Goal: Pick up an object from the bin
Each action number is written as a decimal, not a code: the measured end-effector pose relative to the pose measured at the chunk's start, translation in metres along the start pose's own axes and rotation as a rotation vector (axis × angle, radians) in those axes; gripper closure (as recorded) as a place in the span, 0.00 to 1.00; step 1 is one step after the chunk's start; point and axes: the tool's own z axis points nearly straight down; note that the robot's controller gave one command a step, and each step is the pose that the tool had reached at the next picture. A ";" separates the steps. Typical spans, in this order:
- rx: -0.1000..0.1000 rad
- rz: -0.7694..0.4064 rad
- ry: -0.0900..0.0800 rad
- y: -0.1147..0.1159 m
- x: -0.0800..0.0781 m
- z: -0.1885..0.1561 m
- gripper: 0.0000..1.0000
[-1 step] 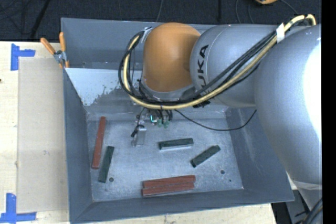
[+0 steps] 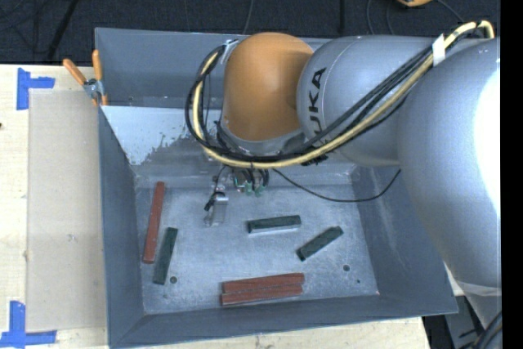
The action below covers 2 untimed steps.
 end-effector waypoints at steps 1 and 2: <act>-0.002 -0.042 -0.007 -0.049 0.003 0.051 0.00; 0.006 -0.028 0.003 -0.059 0.000 0.079 0.00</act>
Offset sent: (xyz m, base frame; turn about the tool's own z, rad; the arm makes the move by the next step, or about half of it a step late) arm 0.0077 0.0105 -0.0790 -0.0286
